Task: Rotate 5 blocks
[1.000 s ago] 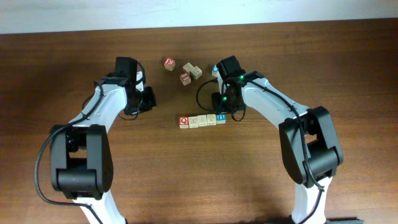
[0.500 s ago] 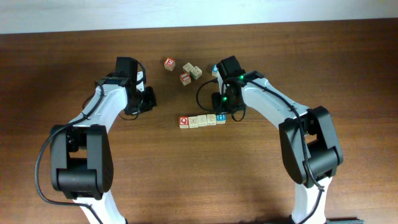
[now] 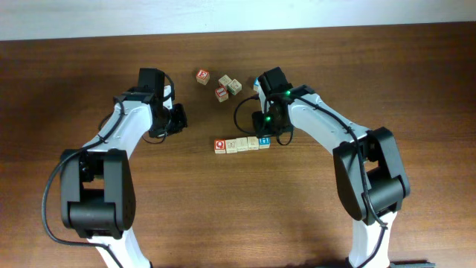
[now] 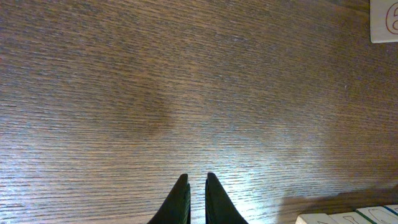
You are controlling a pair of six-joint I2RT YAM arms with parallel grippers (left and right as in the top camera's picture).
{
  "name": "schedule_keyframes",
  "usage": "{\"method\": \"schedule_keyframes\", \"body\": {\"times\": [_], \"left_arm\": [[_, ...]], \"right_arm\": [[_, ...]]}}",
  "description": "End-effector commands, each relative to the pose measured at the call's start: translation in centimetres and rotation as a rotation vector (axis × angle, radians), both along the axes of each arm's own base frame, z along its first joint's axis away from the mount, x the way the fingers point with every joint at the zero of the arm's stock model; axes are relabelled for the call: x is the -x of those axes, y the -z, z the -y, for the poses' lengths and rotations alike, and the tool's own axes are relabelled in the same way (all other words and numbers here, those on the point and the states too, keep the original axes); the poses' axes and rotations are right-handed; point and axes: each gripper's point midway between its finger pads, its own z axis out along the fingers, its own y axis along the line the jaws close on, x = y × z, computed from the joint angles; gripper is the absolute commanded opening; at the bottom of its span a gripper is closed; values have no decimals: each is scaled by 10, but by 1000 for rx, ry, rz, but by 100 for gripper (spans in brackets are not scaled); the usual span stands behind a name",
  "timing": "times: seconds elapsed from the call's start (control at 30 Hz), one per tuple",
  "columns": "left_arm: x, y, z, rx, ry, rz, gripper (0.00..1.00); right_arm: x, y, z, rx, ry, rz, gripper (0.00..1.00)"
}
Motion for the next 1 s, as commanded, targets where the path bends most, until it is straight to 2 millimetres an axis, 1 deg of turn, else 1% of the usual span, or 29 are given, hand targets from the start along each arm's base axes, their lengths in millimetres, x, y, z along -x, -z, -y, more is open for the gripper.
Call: {"method": "schedule_keyframes", "body": {"times": [0.0, 0.47, 0.5, 0.53, 0.57, 0.6, 0.63, 0.67, 0.7, 0.73, 0.77, 0.8, 0.83, 0.87, 0.9, 0.93, 0.97], "left_arm": [[-4, -9, 7, 16, 28, 25, 8], [-4, -9, 7, 16, 28, 25, 8], [-4, -9, 7, 16, 28, 25, 8], [-4, -9, 6, 12, 27, 27, 6], [-5, -9, 6, 11, 28, 31, 4], [-7, -11, 6, 9, 34, 38, 3], [-11, -18, 6, 4, 44, 52, 2], [-14, -25, 6, 3, 47, 59, 1], [-16, -33, 6, 3, 47, 60, 1], [-19, -43, 6, 0, 50, 62, 0], [-19, -57, 6, -2, 53, 54, 0], [-15, -72, 7, -3, 61, 34, 0], [-8, -83, 11, 17, 68, 0, 0], [1, -85, 21, 75, 84, -36, 0], [11, -81, 31, 130, 100, -74, 0], [20, -69, 36, 152, 112, -101, 0], [23, -60, 40, 159, 127, -108, 0]], "right_arm": [[6, 5, -4, 2, -23, -13, 5], [6, 5, -4, 2, -22, -13, 5], [2, 2, -5, -3, -21, 0, 20], [-3, -4, -6, -10, -18, 18, 33], [-15, -21, -6, -28, -9, 62, 43], [-25, -38, -7, -43, -2, 101, 47], [-42, -74, -3, -64, 18, 179, 53], [-50, -96, 2, -72, 33, 217, 56], [-59, -125, 11, -82, 56, 256, 56], [-61, -144, 20, -85, 74, 267, 56], [-60, -167, 31, -97, 94, 274, 54], [-52, -193, 41, -140, 109, 249, 43], [-41, -209, 51, -180, 124, 203, 25], [-28, -208, 68, -170, 159, 137, 12], [-17, -197, 82, -149, 191, 62, 6], [-8, -181, 92, -130, 209, -8, 5], [-2, -167, 92, -135, 179, -42, 5]]}}
